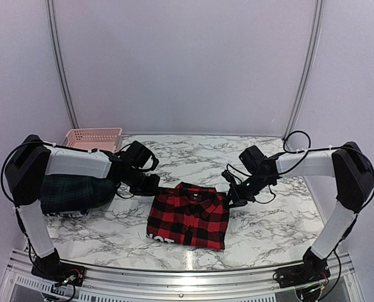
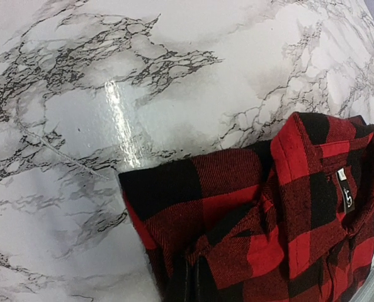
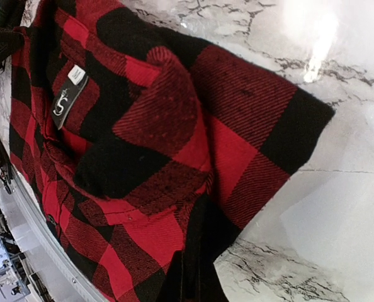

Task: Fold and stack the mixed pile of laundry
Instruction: Smooth out the square-folded T-shirt at the center of the board.

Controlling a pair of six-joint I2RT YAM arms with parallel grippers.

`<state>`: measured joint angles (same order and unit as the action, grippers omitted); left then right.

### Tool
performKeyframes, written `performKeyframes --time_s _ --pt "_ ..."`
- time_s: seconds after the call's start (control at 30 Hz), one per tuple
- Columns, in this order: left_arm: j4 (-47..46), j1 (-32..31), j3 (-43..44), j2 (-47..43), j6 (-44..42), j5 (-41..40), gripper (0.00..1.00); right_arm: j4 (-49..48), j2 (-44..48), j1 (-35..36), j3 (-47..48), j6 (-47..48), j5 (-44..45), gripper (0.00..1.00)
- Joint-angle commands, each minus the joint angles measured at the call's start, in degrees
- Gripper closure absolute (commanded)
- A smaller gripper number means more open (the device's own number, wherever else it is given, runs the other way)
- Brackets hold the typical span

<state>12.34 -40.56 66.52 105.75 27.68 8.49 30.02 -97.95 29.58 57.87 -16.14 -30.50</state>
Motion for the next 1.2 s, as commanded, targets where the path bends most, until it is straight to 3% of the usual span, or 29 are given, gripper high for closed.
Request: performKeyframes --time_s 0.0,0.03,0.2,0.43,0.5,0.63,0.7,0.9,1.0,1.17 --pt "1.4 0.7 -1.2 -3.8 -2.0 -0.3 1.0 -1.7 3.2 -0.2 2.5 2.5 0.6 1.0" --pt "1.4 0.7 -1.2 -3.7 -2.1 -0.1 1.0 -1.7 3.0 -0.2 2.8 2.7 0.5 1.0" --pt "1.4 1.1 0.1 -1.0 -1.4 1.7 0.68 -2.0 0.8 -0.2 3.3 2.8 -0.6 1.0" --pt "1.5 1.1 2.3 3.2 -0.3 2.7 0.64 -2.2 -0.4 -0.2 3.6 2.8 -0.3 1.0" --pt "1.6 1.1 2.5 3.7 -0.3 2.8 0.65 -2.1 -0.5 -0.2 3.7 2.9 -0.2 1.0" --pt "1.8 1.1 2.0 2.4 -0.7 2.2 0.89 -1.6 0.0 -0.1 4.2 3.0 0.1 1.0" --pt "2.1 1.1 1.5 0.6 -1.1 1.0 0.97 -0.8 1.1 -0.2 4.9 3.4 0.6 1.0" --pt "4.1 2.5 -0.2 -3.2 -1.8 0.0 0.92 -0.5 5.5 -0.2 5.6 6.1 1.7 1.0" --pt "3.7 2.8 -0.5 -3.5 -2.5 -0.2 1.0 -1.3 4.0 -0.2 5.9 7.3 1.1 1.0" --pt "2.5 3.3 0.4 -1.6 -2.3 0.1 1.0 -4.9 0.0 -0.2 6.4 7.3 1.1 1.0"
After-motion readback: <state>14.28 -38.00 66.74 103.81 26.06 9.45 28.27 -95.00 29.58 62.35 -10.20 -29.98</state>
